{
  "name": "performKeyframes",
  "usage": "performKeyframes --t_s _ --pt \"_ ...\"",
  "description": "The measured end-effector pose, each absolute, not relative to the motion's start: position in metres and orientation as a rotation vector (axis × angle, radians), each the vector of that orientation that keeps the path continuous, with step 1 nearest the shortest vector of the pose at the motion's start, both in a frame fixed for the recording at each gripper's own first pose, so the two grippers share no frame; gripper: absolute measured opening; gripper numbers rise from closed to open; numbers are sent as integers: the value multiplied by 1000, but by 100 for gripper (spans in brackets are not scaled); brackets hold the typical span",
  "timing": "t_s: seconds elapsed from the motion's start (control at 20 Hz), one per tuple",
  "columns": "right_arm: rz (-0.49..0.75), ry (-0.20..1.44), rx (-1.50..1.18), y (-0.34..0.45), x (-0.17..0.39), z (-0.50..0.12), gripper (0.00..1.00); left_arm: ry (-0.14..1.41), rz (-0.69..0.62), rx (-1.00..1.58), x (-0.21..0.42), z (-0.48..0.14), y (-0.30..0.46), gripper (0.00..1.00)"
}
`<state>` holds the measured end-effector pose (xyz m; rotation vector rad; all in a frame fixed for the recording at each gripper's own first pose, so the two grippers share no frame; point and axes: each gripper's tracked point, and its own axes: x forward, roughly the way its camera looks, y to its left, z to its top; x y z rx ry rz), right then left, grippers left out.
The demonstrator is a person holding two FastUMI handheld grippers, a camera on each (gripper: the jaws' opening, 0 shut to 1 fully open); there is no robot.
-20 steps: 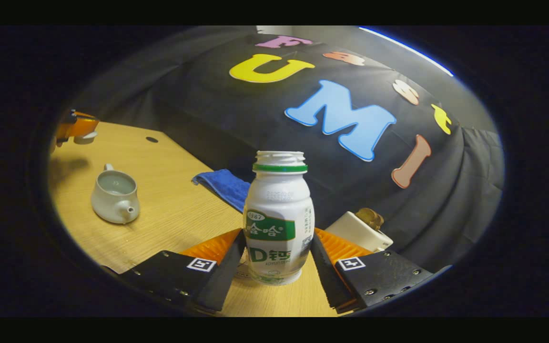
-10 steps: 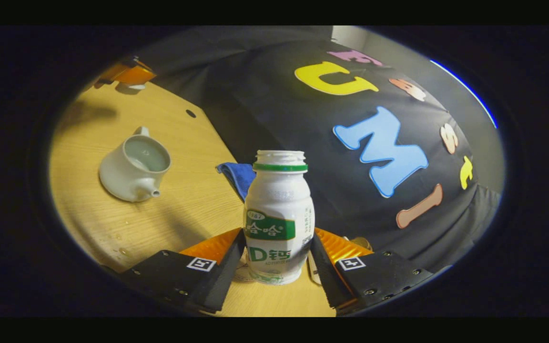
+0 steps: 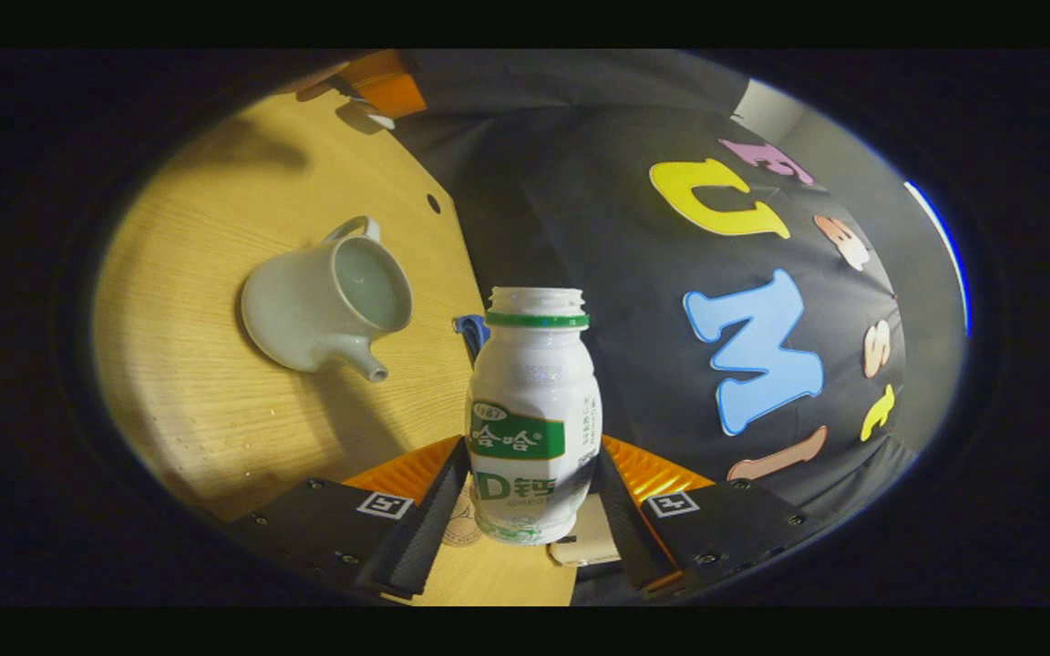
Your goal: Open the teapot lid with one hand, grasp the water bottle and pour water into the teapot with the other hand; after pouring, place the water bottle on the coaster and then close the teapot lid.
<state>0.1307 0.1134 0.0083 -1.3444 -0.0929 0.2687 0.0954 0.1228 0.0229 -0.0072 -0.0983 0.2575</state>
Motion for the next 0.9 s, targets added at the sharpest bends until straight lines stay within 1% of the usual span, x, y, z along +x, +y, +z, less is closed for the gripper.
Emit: performKeyframes --t_s 0.6,0.9 --pt "234 -175 -1546 120 137 15 78 -101 271 -21 95 20 124 17" --pt "250 -203 -1628 123 140 18 78 -102 274 -25 94 21 124 17"
